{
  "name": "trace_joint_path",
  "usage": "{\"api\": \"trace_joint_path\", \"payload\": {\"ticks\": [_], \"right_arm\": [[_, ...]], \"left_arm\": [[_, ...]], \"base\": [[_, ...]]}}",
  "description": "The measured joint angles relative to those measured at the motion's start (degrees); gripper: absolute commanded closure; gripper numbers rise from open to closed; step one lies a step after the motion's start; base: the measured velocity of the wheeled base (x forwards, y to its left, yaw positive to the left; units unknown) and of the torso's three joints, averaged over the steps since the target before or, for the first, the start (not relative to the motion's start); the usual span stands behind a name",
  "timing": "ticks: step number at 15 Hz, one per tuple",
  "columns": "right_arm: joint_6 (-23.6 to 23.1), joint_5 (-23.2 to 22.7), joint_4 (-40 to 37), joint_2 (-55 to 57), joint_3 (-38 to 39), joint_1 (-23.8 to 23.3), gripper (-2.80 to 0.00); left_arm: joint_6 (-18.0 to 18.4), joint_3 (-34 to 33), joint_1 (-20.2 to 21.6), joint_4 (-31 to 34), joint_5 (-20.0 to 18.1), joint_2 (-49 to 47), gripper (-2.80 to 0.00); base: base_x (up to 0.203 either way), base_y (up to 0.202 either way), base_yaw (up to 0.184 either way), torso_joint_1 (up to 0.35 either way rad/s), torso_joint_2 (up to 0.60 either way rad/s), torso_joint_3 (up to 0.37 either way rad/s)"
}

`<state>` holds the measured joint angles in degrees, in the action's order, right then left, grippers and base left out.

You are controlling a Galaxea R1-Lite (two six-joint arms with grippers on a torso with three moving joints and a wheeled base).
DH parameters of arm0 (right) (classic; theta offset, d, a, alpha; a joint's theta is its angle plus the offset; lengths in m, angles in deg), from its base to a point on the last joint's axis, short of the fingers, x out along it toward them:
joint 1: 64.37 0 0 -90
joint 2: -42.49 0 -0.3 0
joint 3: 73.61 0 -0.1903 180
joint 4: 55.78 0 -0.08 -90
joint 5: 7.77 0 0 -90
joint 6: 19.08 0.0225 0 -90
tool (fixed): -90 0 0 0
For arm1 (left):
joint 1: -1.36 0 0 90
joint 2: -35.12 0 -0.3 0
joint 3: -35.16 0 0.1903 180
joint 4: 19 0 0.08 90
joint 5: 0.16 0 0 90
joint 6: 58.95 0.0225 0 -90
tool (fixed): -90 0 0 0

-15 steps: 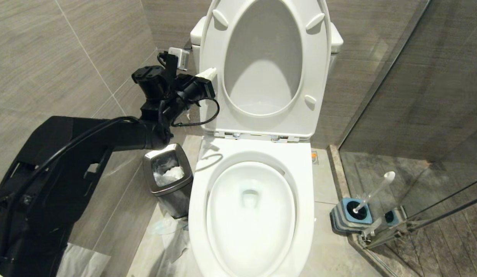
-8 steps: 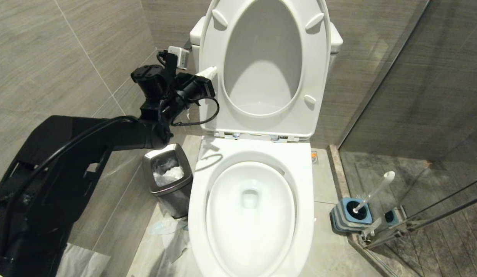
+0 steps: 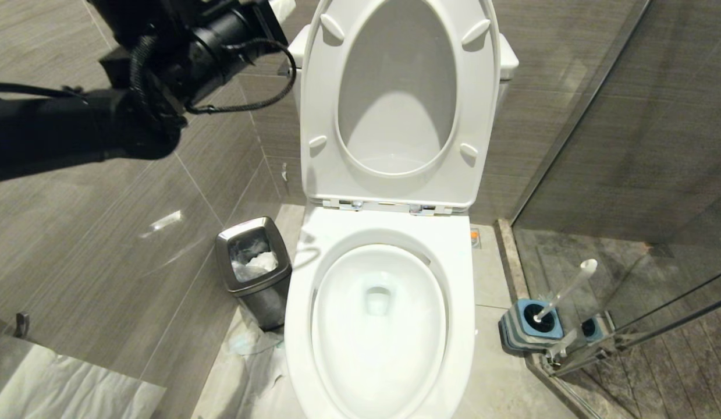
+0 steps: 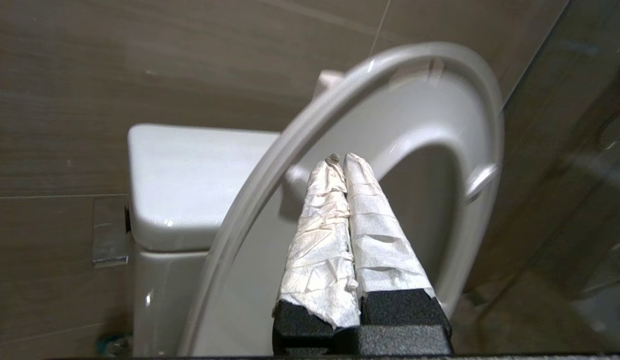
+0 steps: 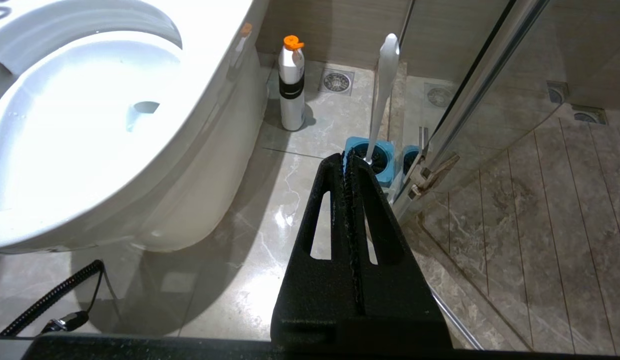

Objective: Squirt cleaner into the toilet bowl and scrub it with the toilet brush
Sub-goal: Pour in the cleaning agent

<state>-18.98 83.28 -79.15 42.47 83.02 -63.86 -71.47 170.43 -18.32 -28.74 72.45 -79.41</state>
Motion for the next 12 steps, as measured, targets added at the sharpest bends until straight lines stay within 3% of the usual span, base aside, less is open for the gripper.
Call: {"api": "trace_joint_path", "payload": {"ticks": [4,6,7,9,12], "right_arm": [[0.00,-0.01,0.00,0.02,0.00,0.00,0.00],[0.00,0.00,-0.01,0.00,0.00,0.00,0.00],[-0.02,-0.01,0.00,0.00,0.00,0.00,0.00],[-0.02,0.00,0.00,0.00,0.00,0.00,0.00],[-0.02,0.00,0.00,0.00,0.00,0.00,0.00]], "left_arm": [[-12.48,-0.02,-0.96,19.05,3.23,14.87,0.00],[-16.03,-0.28,-0.98,31.04,6.30,22.30,0.00],[-15.91,-0.65,-0.76,35.98,8.96,25.52,0.00],[-10.67,-1.58,-0.43,41.77,14.80,30.70,0.00],[-1.01,-3.20,-0.30,42.64,16.50,36.88,0.00]], "base": [[0.000,0.000,0.000,0.000,0.00,0.000],[0.000,0.000,0.000,0.000,0.00,0.000],[0.000,0.000,0.000,0.000,0.00,0.000],[0.000,0.000,0.000,0.000,0.00,0.000],[0.000,0.000,0.000,0.000,0.00,0.000]]}}
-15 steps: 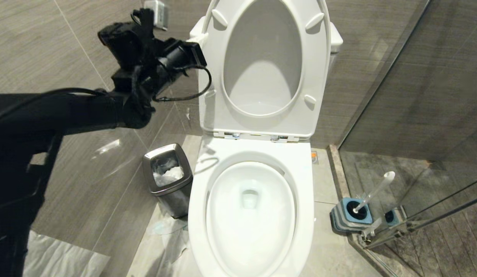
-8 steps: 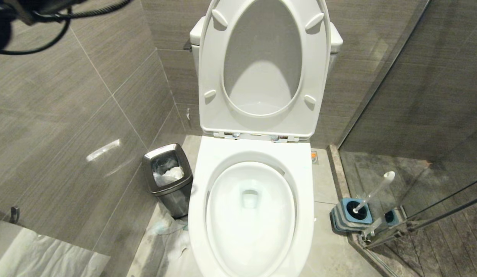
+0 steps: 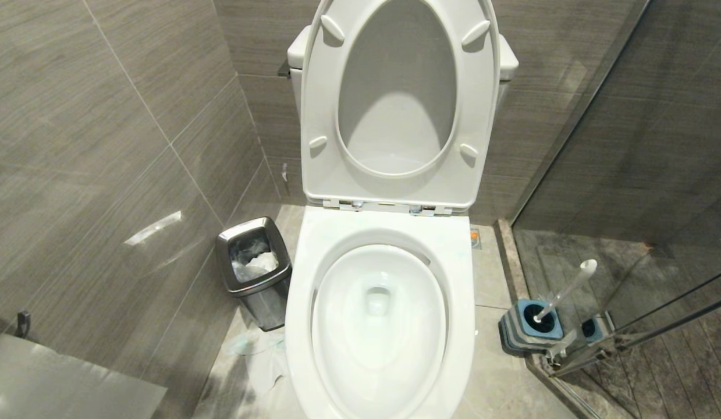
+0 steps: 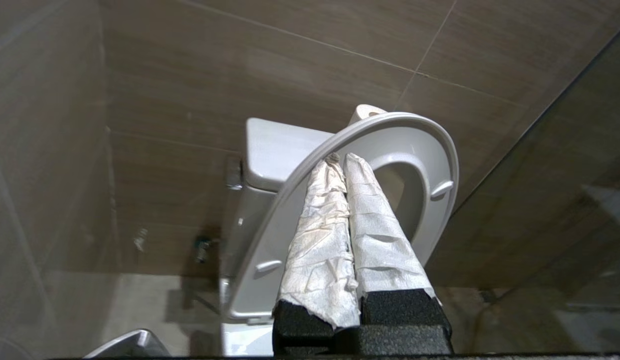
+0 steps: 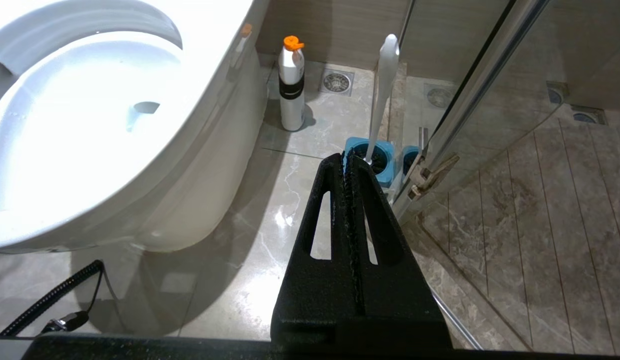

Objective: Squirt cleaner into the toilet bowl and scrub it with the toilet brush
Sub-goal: Pour in the cleaning agent

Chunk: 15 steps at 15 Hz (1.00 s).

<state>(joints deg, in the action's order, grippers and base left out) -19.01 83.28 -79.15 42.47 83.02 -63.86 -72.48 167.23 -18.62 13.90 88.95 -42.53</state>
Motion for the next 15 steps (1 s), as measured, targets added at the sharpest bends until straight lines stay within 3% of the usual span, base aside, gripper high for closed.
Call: {"api": "trace_joint_path", "payload": {"ticks": [3,6,15], "right_arm": [[0.02,0.00,-0.01,0.00,0.00,-0.02,0.00],[0.02,0.00,0.00,0.00,0.00,0.00,0.00],[0.02,0.02,-0.02,0.00,0.00,0.00,0.00]], "left_arm": [[7.53,-3.86,0.18,0.07,0.70,6.14,0.00],[12.30,-12.38,0.91,0.16,1.74,13.48,0.00],[16.77,-60.02,1.51,-0.15,0.62,44.74,0.00]], "base": [[0.000,0.000,0.000,0.000,0.00,0.000],[0.000,0.000,0.000,0.000,0.00,0.000],[0.000,0.000,0.000,0.000,0.00,0.000]]}}
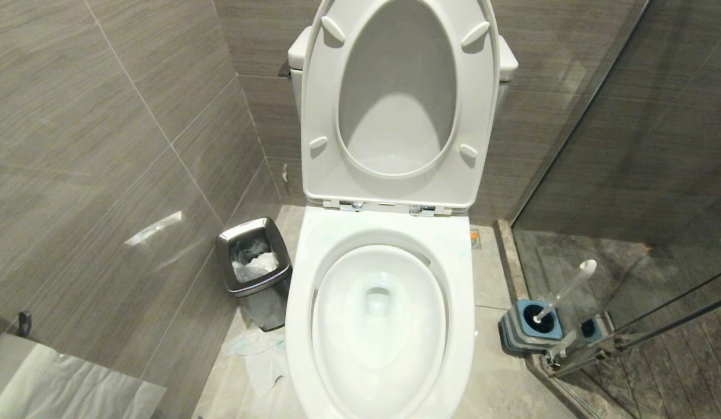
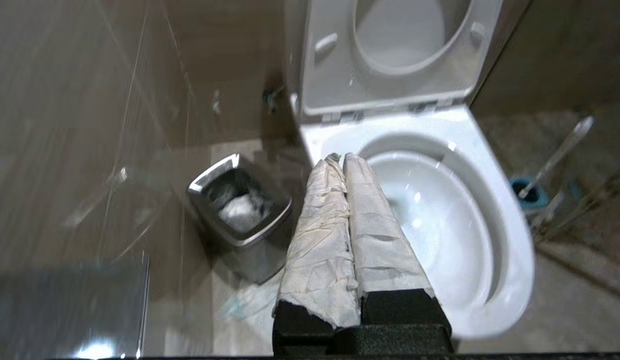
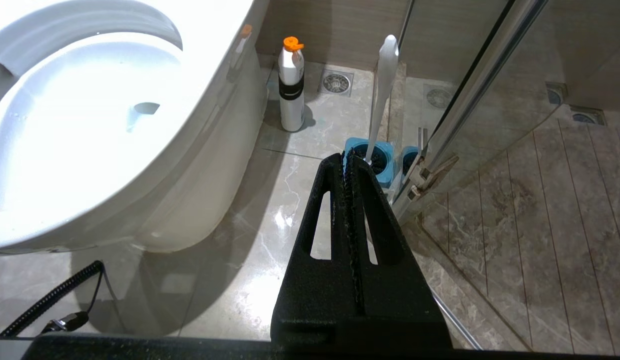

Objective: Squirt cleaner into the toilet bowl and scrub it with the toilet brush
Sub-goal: Pour in the cleaning agent

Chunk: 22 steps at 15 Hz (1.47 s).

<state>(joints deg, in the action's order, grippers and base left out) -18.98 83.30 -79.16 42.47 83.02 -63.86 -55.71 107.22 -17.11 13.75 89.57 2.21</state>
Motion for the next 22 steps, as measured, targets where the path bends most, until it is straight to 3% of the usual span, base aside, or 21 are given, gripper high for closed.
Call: {"api": "trace_joint_path", "payload": {"ticks": [2,4,8,14,22], "right_arm": [[-0.02,-0.04,0.02,0.00,0.00,0.01,0.00],[-0.02,0.01,0.02,0.00,0.00,0.00,0.00],[-0.02,-0.02,0.02,0.00,0.00,0.00,0.00],[0.00,-0.02,0.02,0.00,0.00,0.00,0.00],[-0.02,-0.03,0.02,0.00,0.00,0.00,0.00]], "left_arm": [[2.46,-7.22,3.85,0.11,-0.31,6.52,0.00],[3.11,-9.97,10.24,0.73,-1.25,10.58,0.00],[2.79,-13.55,16.61,2.22,-7.83,17.18,0.00],[2.66,-19.24,18.15,2.13,-12.56,24.31,0.00],[3.87,-29.55,18.69,-1.87,-12.17,32.60,0.00]], "base": [[0.000,0.000,0.000,0.000,0.00,0.000],[0.000,0.000,0.000,0.000,0.00,0.000],[0.000,0.000,0.000,0.000,0.00,0.000],[0.000,0.000,0.000,0.000,0.00,0.000],[0.000,0.000,0.000,0.000,0.00,0.000]]}}
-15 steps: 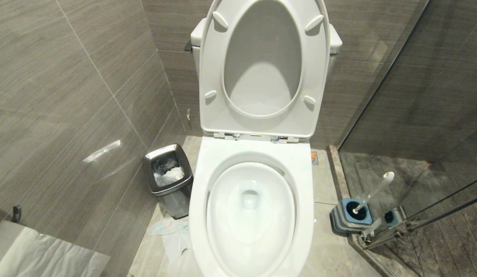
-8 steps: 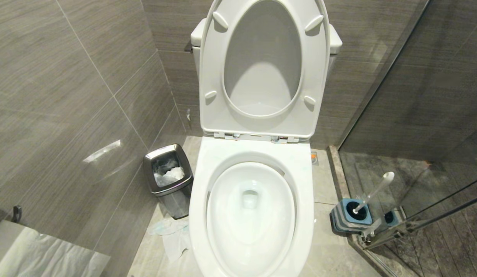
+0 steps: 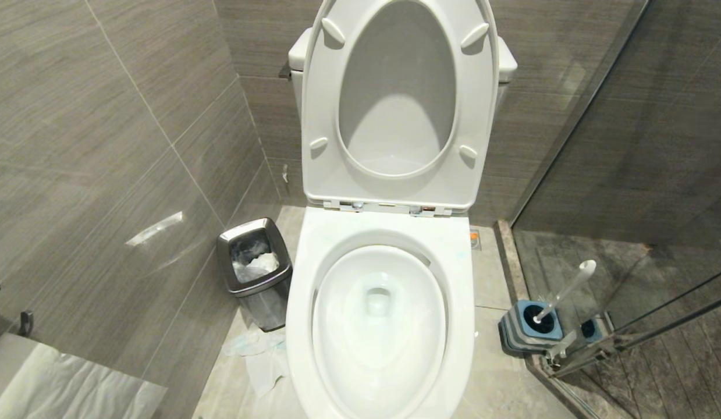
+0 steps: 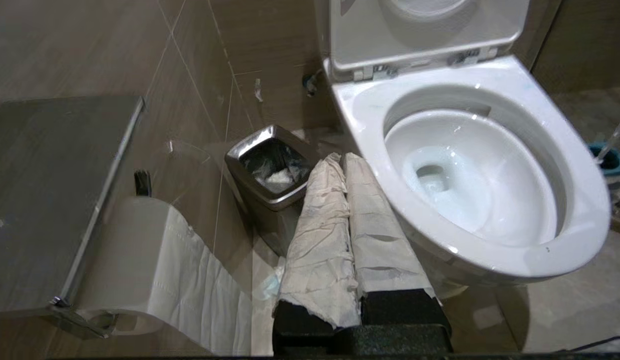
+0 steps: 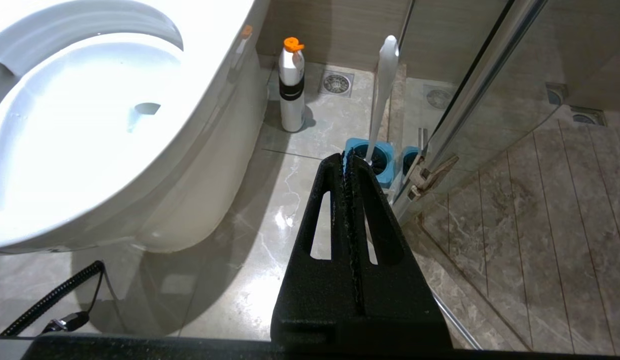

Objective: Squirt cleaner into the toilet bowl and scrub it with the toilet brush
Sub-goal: Pour in the cleaning agent

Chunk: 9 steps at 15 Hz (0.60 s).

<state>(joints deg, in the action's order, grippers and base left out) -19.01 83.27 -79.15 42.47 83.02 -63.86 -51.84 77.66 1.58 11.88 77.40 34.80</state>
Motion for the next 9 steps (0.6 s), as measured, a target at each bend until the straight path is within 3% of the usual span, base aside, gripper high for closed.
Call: {"api": "trace_joint_path", "payload": {"ticks": [6,9], "right_arm": [[0.02,0.00,0.00,0.02,0.00,0.00,0.00],[0.00,0.03,0.00,0.01,0.00,0.00,0.00]], "left_arm": [[1.70,-15.02,-0.04,-13.57,2.26,0.37,0.00],[2.80,-18.51,-0.04,-14.50,5.12,0.39,0.00]], "base": [[0.000,0.000,0.000,0.000,0.00,0.000],[0.000,0.000,0.000,0.000,0.00,0.000]]}}
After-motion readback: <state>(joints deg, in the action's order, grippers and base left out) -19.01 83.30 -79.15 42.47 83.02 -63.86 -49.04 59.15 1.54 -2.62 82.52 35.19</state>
